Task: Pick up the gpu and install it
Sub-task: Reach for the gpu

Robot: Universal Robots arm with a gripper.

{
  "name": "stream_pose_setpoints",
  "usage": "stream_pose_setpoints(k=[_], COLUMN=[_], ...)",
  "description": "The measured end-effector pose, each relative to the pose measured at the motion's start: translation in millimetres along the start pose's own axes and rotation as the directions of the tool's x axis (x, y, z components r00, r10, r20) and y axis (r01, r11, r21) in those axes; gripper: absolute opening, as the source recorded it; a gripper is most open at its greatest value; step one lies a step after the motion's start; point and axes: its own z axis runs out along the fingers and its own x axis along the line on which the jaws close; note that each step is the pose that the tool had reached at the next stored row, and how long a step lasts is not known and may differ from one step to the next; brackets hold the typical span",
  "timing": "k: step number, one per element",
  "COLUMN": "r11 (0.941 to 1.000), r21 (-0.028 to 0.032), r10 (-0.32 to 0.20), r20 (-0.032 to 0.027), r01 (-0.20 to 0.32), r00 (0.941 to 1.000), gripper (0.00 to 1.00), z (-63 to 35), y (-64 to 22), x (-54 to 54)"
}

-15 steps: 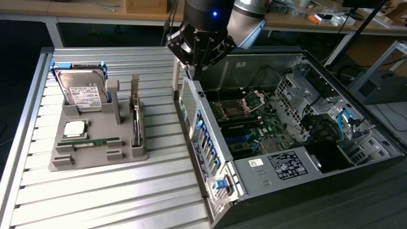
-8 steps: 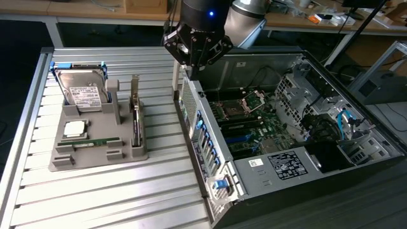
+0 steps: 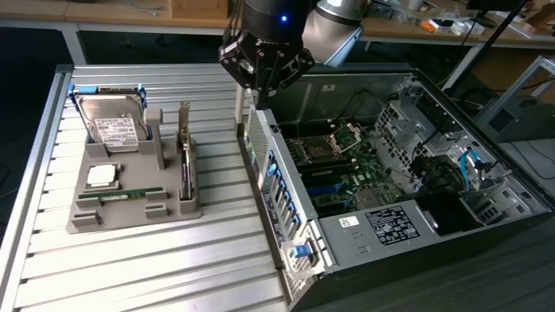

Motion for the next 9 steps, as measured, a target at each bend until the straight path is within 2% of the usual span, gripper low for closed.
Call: stream_pose_setpoints(k=[9], r11=[1.0], r21=[0.0], r10=[0.0], r20=[0.0], r01=[0.0], r00=[1.0], gripper=[0.11], z=[-0.2], y=[-0.5], x=[6.9])
